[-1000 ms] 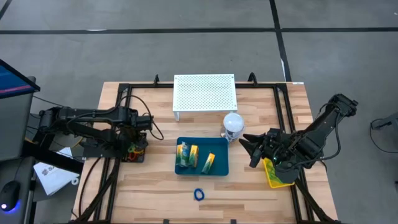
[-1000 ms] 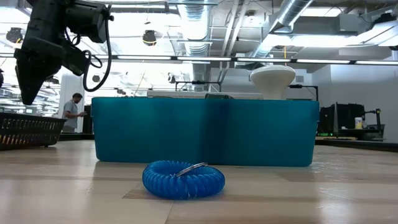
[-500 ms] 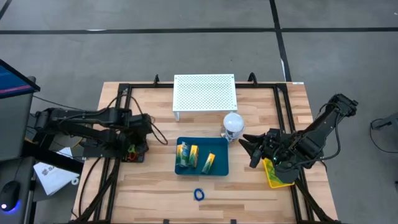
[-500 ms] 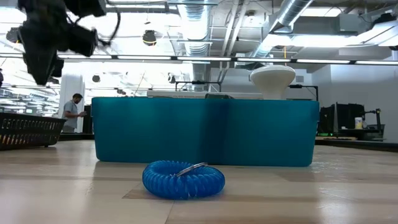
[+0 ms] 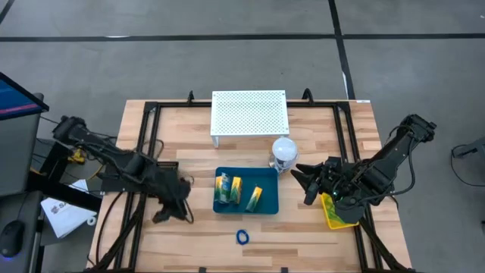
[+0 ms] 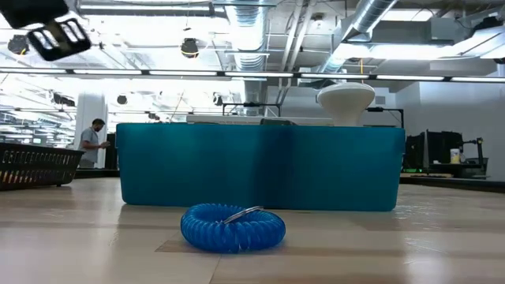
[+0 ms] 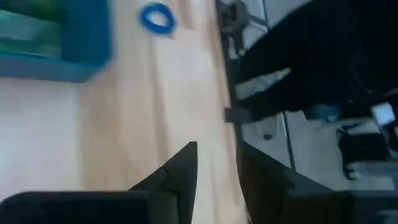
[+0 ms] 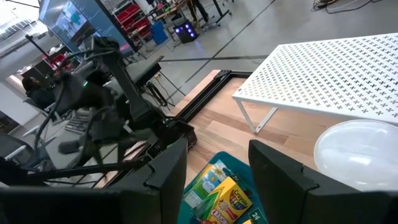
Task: Pick & Place Office Desk Supplies
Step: Put the blue spring keychain into the black bin
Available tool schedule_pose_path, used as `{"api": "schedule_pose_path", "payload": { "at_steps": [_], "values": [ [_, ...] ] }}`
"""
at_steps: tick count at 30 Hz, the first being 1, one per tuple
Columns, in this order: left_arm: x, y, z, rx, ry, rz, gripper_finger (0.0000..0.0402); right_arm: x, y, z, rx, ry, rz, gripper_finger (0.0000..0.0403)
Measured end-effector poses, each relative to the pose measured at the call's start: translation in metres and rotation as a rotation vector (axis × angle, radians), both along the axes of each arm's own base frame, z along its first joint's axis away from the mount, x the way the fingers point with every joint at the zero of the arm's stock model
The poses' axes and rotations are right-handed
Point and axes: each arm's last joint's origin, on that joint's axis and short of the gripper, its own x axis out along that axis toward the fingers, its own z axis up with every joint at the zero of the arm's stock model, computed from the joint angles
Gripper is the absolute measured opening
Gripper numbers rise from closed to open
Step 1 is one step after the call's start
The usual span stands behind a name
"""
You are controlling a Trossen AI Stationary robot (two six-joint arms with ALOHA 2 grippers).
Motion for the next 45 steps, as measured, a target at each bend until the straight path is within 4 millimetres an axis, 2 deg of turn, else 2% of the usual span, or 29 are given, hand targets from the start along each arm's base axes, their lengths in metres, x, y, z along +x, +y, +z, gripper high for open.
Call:
{"api": "schedule_pose_path", "payload": {
  "at_steps": [3, 9, 11, 15, 20, 23, 26, 31, 39, 45],
  "values": [
    [0.001, -0.026, -0.008, -0.02, 0.025, -0.074, 0.0113, 0.0, 0.0, 0.0, 0.0, 0.0, 0.002, 0.0168],
    [-0.002, -0.095, -0.006, -0.037, 0.028, -0.296, 0.013, -0.001, 0.003, 0.0, 0.018, 0.013, 0.036, 0.0168],
    [-0.005, -0.116, -0.006, -0.015, 0.018, -0.321, 0.0134, 0.0, 0.003, 0.0, 0.027, 0.02, 0.05, 0.0168],
    [0.003, -0.151, -0.012, 0.024, -0.034, -0.252, 0.0143, -0.002, 0.006, 0.001, 0.037, 0.012, 0.066, 0.0168],
    [0.033, -0.178, -0.034, 0.093, -0.017, -0.105, 0.0158, -0.008, 0.015, 0.002, 0.02, 0.014, 0.122, 0.0168],
    [0.057, -0.181, -0.045, 0.147, -0.011, 0.043, 0.0164, -0.014, 0.021, 0.002, 0.018, 0.015, 0.159, 0.0168],
    [0.079, -0.174, -0.057, 0.175, 0.024, 0.212, 0.0164, -0.02, 0.028, 0.002, 0.003, 0.022, 0.199, 0.0168],
    [0.111, -0.169, -0.072, 0.141, 0.075, 0.384, 0.0155, -0.031, 0.038, 0.002, -0.079, 0.059, 0.282, 0.0168],
    [0.123, -0.174, -0.089, -0.002, 0.119, 0.738, 0.0161, -0.051, 0.043, 0.01, -0.169, 0.075, 0.388, 0.0168],
    [0.148, -0.155, -0.101, 0.05, 0.176, 0.892, 0.0154, -0.06, 0.045, 0.013, -0.234, 0.084, 0.431, 0.0168]
  ]
}}
